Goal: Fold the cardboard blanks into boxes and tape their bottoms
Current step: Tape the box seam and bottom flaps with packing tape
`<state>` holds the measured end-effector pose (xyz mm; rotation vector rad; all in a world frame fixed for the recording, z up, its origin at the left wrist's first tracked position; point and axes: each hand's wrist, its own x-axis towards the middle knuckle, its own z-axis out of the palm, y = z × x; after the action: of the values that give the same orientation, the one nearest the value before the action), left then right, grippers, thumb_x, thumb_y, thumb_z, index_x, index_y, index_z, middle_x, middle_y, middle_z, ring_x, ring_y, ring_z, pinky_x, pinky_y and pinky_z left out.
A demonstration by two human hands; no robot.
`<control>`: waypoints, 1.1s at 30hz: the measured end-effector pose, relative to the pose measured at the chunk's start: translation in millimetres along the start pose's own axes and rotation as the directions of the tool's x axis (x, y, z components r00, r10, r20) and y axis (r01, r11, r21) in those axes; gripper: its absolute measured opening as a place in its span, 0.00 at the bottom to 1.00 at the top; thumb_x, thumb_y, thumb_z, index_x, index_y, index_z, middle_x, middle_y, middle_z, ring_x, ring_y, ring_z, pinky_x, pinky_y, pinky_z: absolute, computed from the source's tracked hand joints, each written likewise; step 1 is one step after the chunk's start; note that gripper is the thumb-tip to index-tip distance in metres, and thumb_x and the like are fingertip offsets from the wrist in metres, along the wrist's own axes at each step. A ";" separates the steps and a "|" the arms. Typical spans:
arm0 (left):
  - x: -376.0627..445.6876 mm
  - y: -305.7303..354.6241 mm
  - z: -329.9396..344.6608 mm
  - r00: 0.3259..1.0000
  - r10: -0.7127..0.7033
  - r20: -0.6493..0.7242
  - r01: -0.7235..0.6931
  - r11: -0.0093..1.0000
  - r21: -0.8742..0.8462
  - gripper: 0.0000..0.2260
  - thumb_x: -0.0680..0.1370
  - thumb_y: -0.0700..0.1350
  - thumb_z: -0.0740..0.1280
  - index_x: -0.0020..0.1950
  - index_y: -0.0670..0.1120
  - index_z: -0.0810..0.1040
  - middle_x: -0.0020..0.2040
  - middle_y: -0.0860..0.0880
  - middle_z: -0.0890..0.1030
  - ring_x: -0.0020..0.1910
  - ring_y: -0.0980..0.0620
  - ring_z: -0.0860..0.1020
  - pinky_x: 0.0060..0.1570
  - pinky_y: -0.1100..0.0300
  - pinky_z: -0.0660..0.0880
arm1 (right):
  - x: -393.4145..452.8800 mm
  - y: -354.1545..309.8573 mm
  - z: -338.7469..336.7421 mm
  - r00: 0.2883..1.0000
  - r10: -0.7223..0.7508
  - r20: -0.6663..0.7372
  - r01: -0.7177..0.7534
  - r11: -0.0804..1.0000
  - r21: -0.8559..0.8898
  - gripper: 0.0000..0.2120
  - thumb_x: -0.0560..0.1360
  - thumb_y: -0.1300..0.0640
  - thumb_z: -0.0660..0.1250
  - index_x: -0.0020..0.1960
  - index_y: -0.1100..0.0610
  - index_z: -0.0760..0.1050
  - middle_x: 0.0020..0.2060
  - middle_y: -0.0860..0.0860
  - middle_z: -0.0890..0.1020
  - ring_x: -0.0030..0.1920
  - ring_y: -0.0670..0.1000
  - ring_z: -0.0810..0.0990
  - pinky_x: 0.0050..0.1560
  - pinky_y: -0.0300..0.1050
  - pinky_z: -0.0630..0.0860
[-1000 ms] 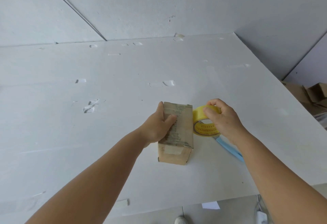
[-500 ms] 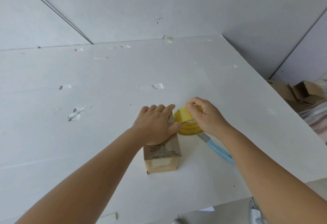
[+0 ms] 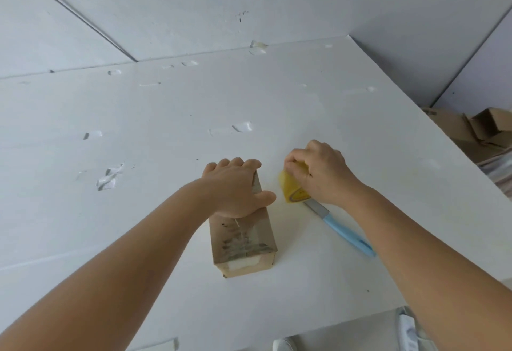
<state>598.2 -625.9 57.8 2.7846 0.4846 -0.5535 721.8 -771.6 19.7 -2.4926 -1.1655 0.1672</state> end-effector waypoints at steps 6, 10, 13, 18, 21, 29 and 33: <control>45.4 33.3 -23.0 0.987 0.115 0.113 -0.097 0.984 -0.151 0.17 0.82 0.50 0.54 0.70 0.50 0.68 0.61 0.48 0.76 0.54 0.52 0.76 0.51 0.59 0.70 | 0.5 0.5 -6.1 0.995 -0.102 -0.021 0.100 0.994 -0.049 0.14 0.81 0.51 0.52 0.56 0.52 0.75 0.43 0.48 0.69 0.48 0.51 0.69 0.53 0.48 0.63; 53.0 25.4 -16.2 0.967 0.161 0.195 -0.086 0.934 -0.347 0.09 0.78 0.49 0.63 0.56 0.53 0.79 0.42 0.55 0.83 0.39 0.58 0.82 0.50 0.60 0.76 | -0.1 3.6 -8.7 0.994 -0.082 -0.070 0.080 0.996 -0.030 0.07 0.80 0.53 0.53 0.50 0.53 0.69 0.44 0.46 0.74 0.46 0.50 0.71 0.56 0.48 0.65; 52.1 20.8 -9.8 0.978 0.159 0.134 -0.074 0.867 -0.492 0.06 0.75 0.46 0.67 0.48 0.56 0.80 0.39 0.55 0.83 0.36 0.59 0.81 0.46 0.59 0.75 | -2.5 6.3 -8.2 0.996 -0.068 -0.057 0.070 0.997 0.025 0.08 0.80 0.53 0.55 0.50 0.53 0.71 0.44 0.46 0.75 0.47 0.49 0.71 0.57 0.47 0.66; 51.6 16.0 -4.1 0.991 0.106 0.084 -0.043 0.838 -0.545 0.07 0.76 0.46 0.68 0.51 0.55 0.83 0.38 0.54 0.82 0.33 0.61 0.79 0.44 0.62 0.75 | -6.0 19.8 -4.3 0.997 0.080 0.005 -0.079 0.966 0.246 0.15 0.79 0.46 0.57 0.44 0.55 0.75 0.39 0.47 0.77 0.43 0.49 0.73 0.48 0.45 0.67; 51.6 15.9 -3.0 0.991 0.110 0.076 -0.048 0.821 -0.569 0.07 0.77 0.46 0.67 0.52 0.53 0.83 0.40 0.53 0.83 0.34 0.60 0.79 0.44 0.61 0.76 | -8.8 24.0 -2.0 0.987 0.141 0.077 -0.160 0.879 0.448 0.20 0.80 0.45 0.57 0.32 0.55 0.66 0.29 0.48 0.68 0.32 0.48 0.67 0.35 0.42 0.63; 53.9 22.8 5.3 0.990 0.112 0.089 -0.051 0.860 -0.508 0.11 0.76 0.47 0.68 0.58 0.54 0.79 0.42 0.51 0.85 0.36 0.57 0.81 0.45 0.61 0.77 | -0.1 12.0 -6.3 1.000 0.017 -0.022 -0.017 1.000 -0.022 0.20 0.79 0.44 0.58 0.34 0.54 0.73 0.32 0.48 0.76 0.40 0.51 0.73 0.48 0.46 0.60; 56.0 24.6 5.2 0.993 0.082 0.086 -0.030 0.874 -0.485 0.13 0.75 0.47 0.69 0.60 0.54 0.79 0.46 0.48 0.83 0.40 0.55 0.82 0.37 0.62 0.73 | 0.8 5.5 -7.7 0.999 -0.032 -0.041 0.024 0.983 -0.183 0.18 0.79 0.41 0.55 0.35 0.49 0.70 0.32 0.46 0.73 0.41 0.49 0.70 0.48 0.46 0.58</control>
<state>654.4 -634.8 34.8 2.2709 0.4446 -0.4814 728.3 -776.4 24.7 -2.6210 -1.2477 -0.0016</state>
